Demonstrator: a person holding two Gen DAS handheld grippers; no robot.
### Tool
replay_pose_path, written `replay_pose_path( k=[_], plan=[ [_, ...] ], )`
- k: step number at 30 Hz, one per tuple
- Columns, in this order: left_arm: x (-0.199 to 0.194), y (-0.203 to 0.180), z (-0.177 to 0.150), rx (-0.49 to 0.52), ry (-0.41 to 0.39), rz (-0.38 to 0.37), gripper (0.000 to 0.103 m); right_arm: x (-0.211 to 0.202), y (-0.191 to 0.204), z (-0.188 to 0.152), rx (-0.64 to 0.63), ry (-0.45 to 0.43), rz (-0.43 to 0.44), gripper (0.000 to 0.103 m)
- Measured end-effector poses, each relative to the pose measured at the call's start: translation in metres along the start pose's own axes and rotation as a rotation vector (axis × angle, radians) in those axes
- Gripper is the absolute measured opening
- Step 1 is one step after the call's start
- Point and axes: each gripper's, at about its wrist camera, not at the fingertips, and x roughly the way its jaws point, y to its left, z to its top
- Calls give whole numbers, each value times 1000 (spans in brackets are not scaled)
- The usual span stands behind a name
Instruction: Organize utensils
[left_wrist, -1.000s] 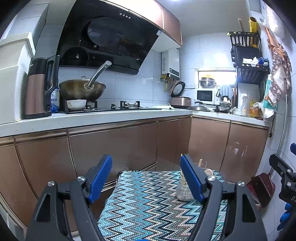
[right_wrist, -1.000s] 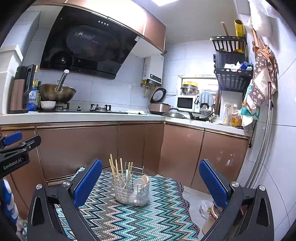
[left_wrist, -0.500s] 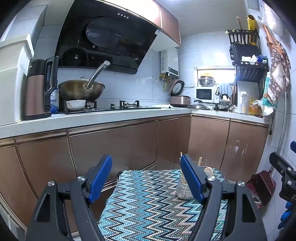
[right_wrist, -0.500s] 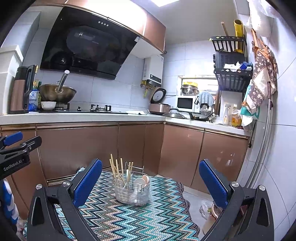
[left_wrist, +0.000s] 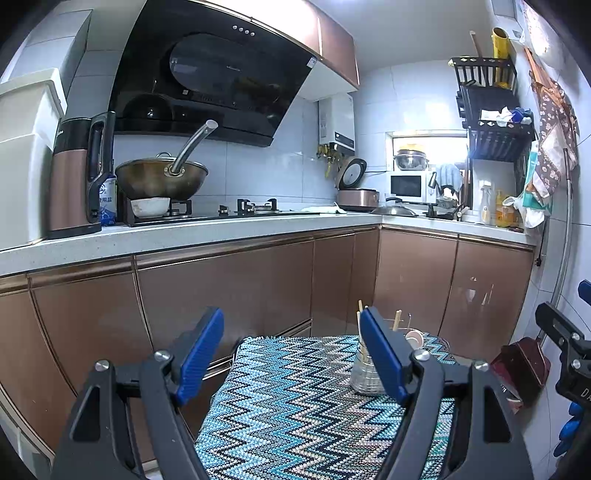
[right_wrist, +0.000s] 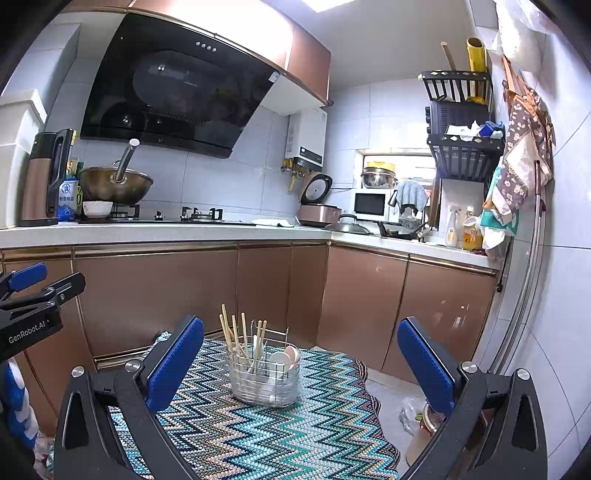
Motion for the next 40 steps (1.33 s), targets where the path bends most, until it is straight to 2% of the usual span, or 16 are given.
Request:
replay_pose_path(
  k=[40],
  plan=[
    [-5, 3, 1, -16, 17, -9, 75, -7, 3, -1, -2, 1, 1, 103]
  ],
)
